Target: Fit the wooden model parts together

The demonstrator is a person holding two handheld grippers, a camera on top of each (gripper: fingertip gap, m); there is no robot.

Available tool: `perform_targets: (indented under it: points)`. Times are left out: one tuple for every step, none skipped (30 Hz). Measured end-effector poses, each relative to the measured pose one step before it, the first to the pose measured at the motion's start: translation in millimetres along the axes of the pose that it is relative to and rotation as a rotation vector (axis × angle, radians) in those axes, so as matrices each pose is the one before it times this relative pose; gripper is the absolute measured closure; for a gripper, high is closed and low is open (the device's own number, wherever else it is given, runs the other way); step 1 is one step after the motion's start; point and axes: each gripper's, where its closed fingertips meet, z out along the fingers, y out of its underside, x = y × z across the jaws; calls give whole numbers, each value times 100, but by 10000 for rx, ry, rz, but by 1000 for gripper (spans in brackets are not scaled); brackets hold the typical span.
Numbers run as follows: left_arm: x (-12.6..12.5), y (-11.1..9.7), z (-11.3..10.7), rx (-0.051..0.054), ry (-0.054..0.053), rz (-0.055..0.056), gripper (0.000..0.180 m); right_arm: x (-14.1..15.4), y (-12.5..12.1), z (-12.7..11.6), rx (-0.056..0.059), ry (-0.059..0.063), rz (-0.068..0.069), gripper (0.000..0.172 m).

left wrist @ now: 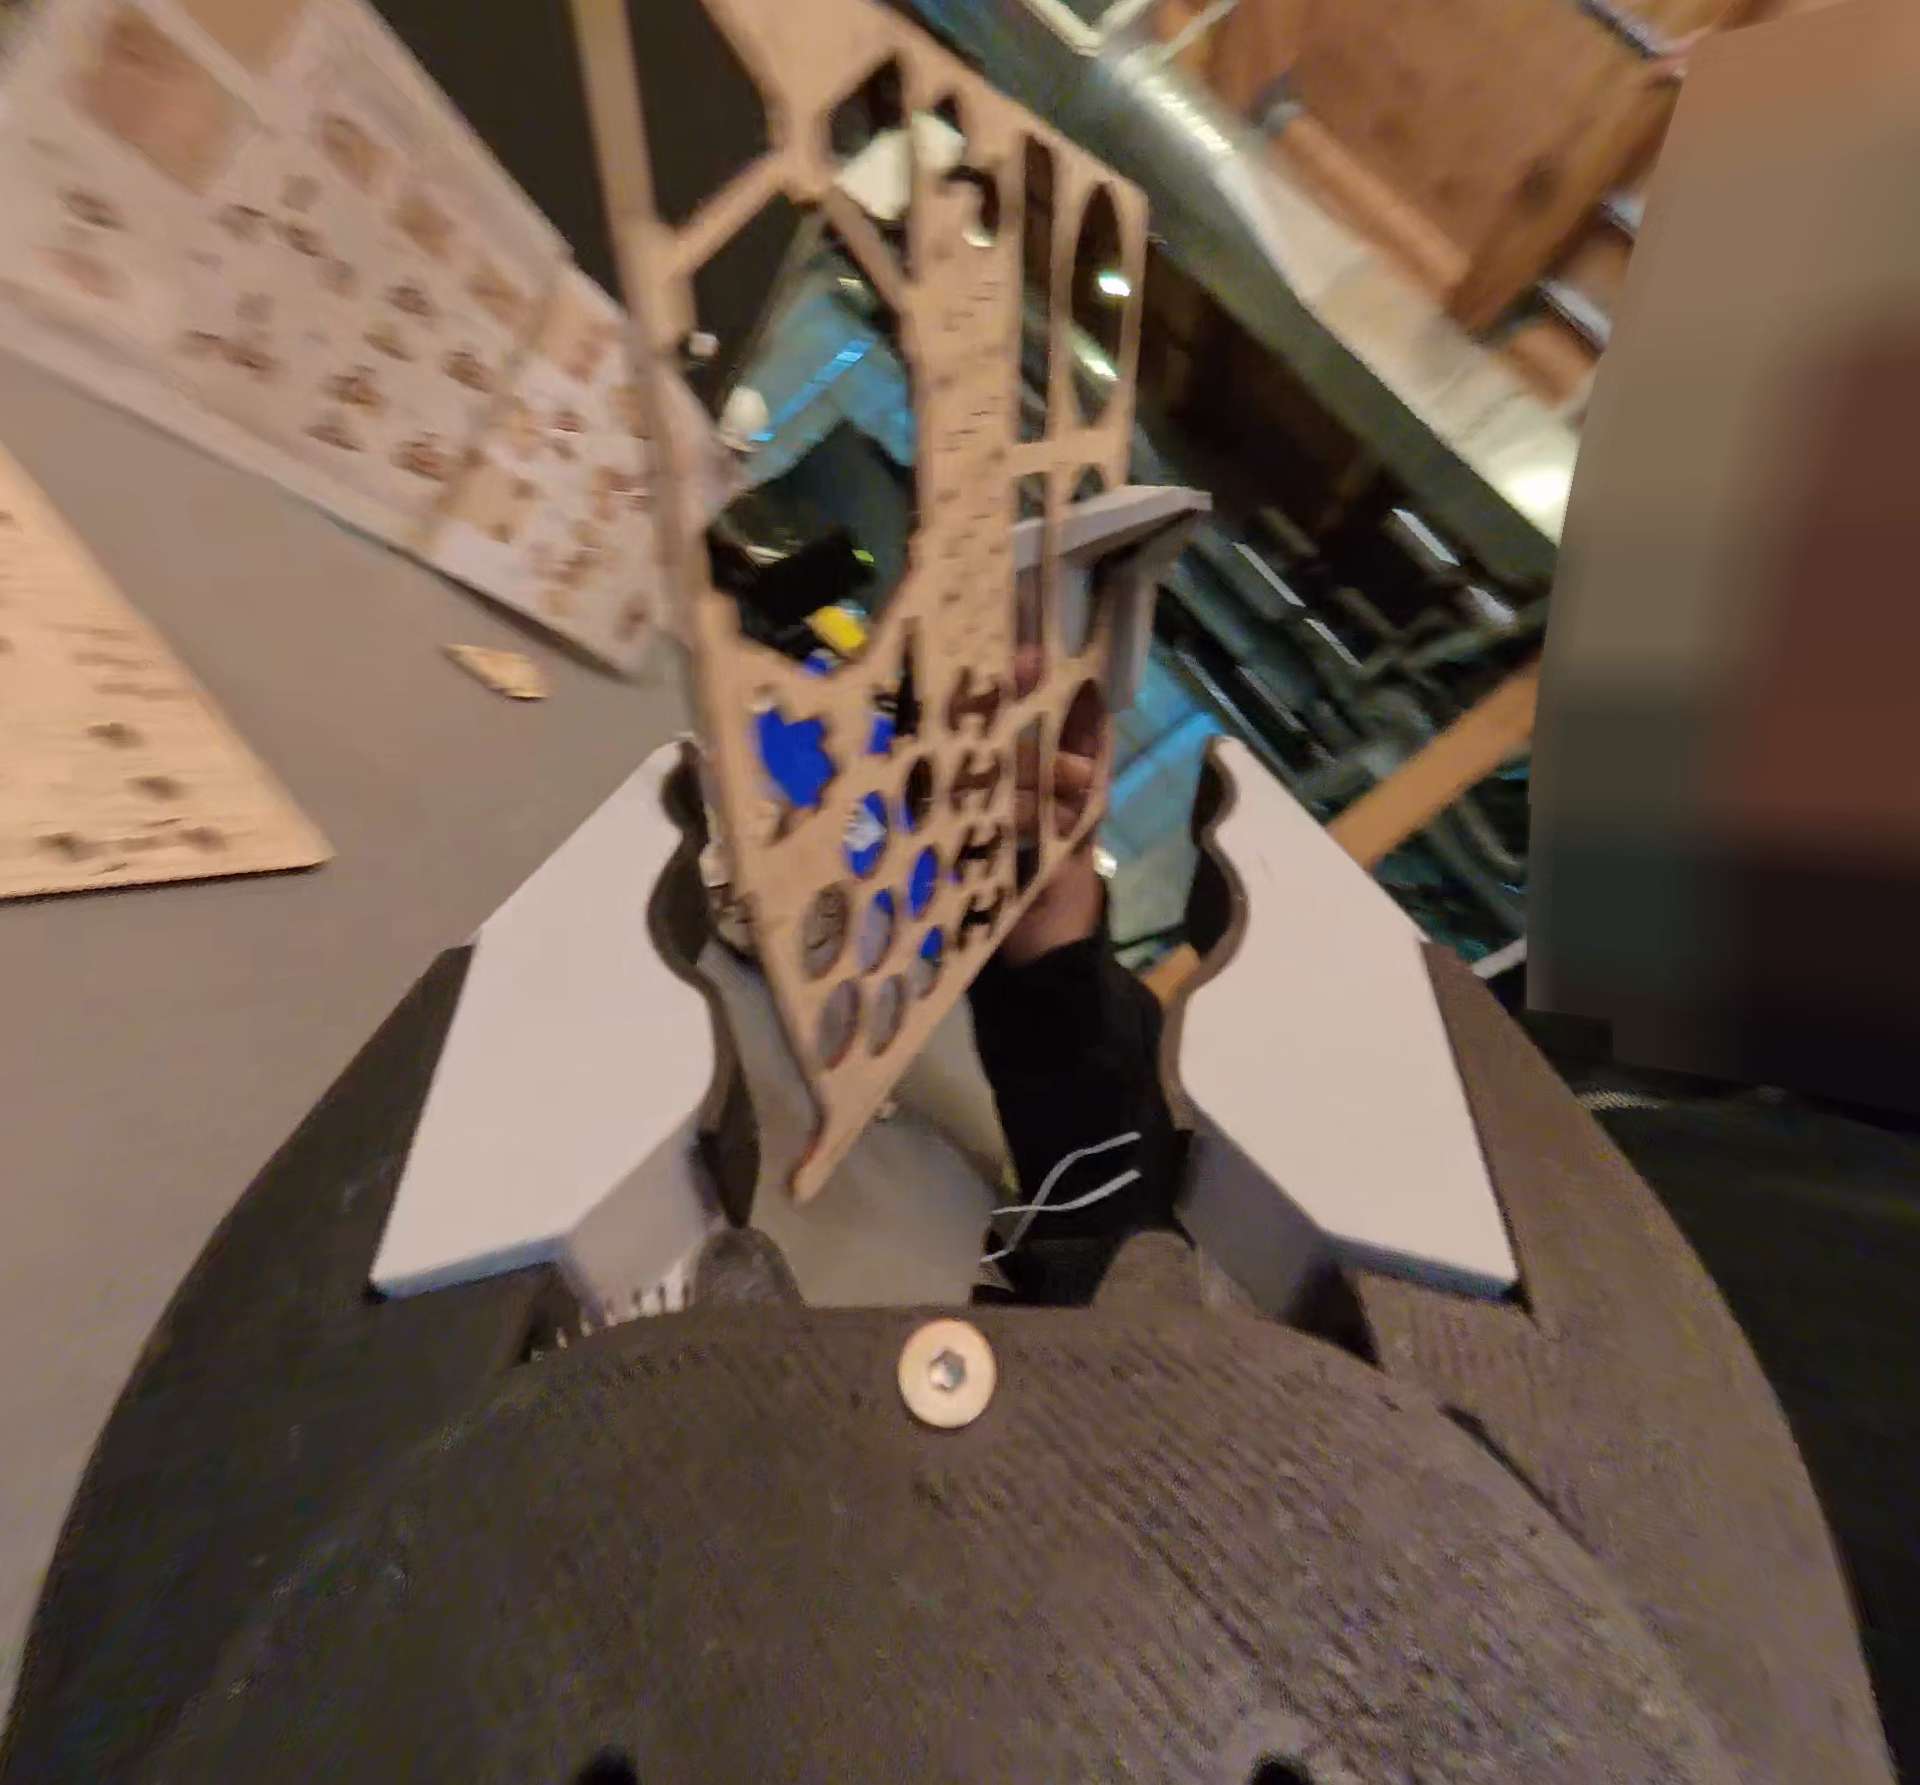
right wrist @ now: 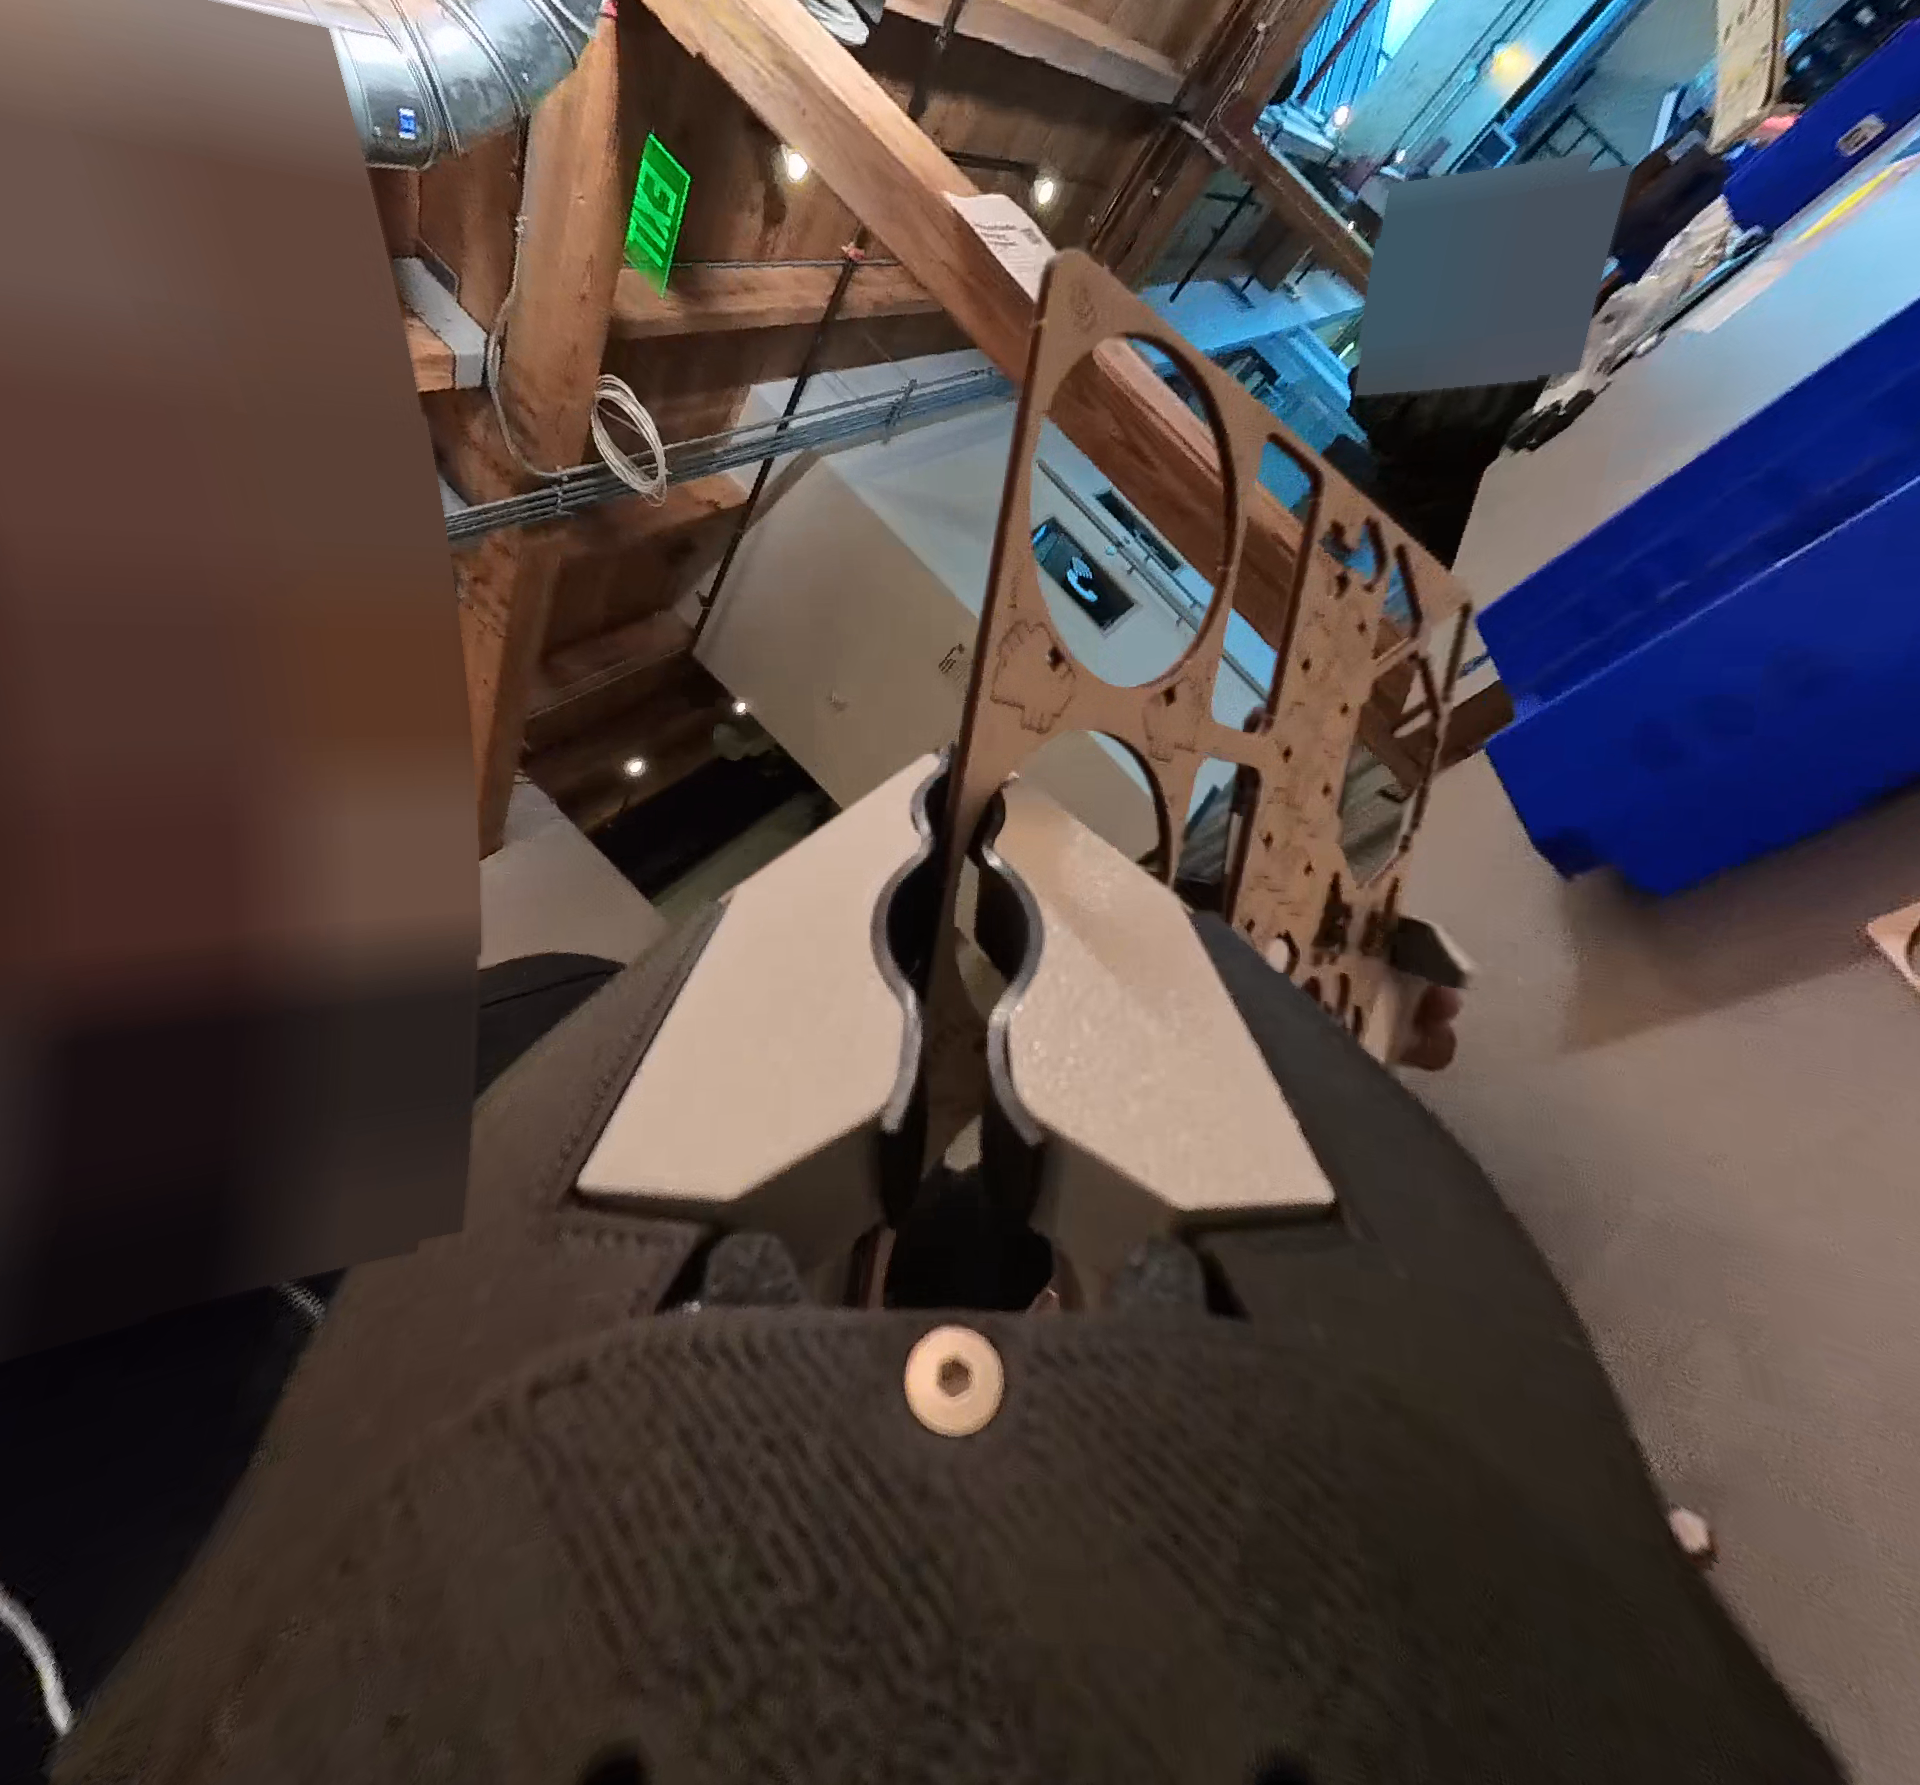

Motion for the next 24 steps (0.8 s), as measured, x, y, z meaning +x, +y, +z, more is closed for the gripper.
perform_targets:
  points:
    - [309, 202, 323, -94, 172, 54, 89, -388, 100, -122, 3, -185, 57, 172]
    - [-122, 168, 102, -115, -118, 261, 108, -430, -125, -243, 108, -198, 100, 172]
    - [172, 57, -80, -55, 50, 340, 133, -345, -215, -352, 134, -107, 33, 172]
    - [805, -83, -214, 36, 458, 312, 155, -188, -82, -345, 43, 47, -114, 172]
    - [1097, -373, -236, 240, 631, 138, 173, 181, 161, -313, -126, 312, -210, 172]
    - [1116, -422, -164, 265, 657, 32, 177, 518, 341, -261, -229, 535, -286, 172]
    - [813, -187, -39, 103, 450, -38, 174, 533, 367, -171, -216, 518, -264, 172]
    - [498, 210, 100, -128, 226, 84, 172, 138, 286, -84, -151, 218, -120, 172]
    - [272, 460, 214, -273, 30, 239, 172, -160, 199, 2, -97, -27, 46, 172]
    - [274, 694, 387, -395, -3, 340, 170, -40, 298, 79, -143, -5, 101, 172]
    - [103, 599, 500, -361, -112, 270, 165, 161, 376, 136, -165, 103, 47, 172]
    - [50, 442, 477, -304, -128, 242, 166, 184, 345, 150, -137, 98, -20, 172]
    - [2, 216, 346, -192, -128, 180, 166, -88, 157, 80, -30, -82, 0, 172]
    - [-17, -89, 133, -7, -100, 89, 168, -361, -71, -50, 80, -259, 70, 172]
    - [113, -176, 21, 49, -21, 138, 171, -276, -106, -96, 79, -171, 63, 172]
    - [-183, 71, 36, -107, -246, 142, 173, -90, 57, -81, -45, 3, -92, 172]
    - [-431, 169, 1, -183, -386, 95, 177, -10, 156, -86, -118, 112, -189, 172]
    - [-240, -36, -30, -22, -245, 86, 178, 114, 193, -94, -158, 227, -231, 172]
    - [-55, -323, -129, 170, -77, -75, 180, 2, 42, -153, -65, 203, -273, 172]
    - [-92, -615, -292, 358, -80, -64, 180, 61, -216, -220, 95, 278, -251, 153]
    - [83, -809, -427, 477, 59, -164, 180, 213, -343, -290, 163, 388, -261, 136]
    - [98, -947, -506, 548, 134, -255, 180, 245, -325, -347, 123, 422, -303, 128]
    - [-240, -1044, -577, 638, -128, -151, 180, 363, -310, -352, 115, 509, -328, 118]
    - [-335, -961, -582, 606, -203, -75, 180, 486, -291, -268, 151, 589, -380, 108]
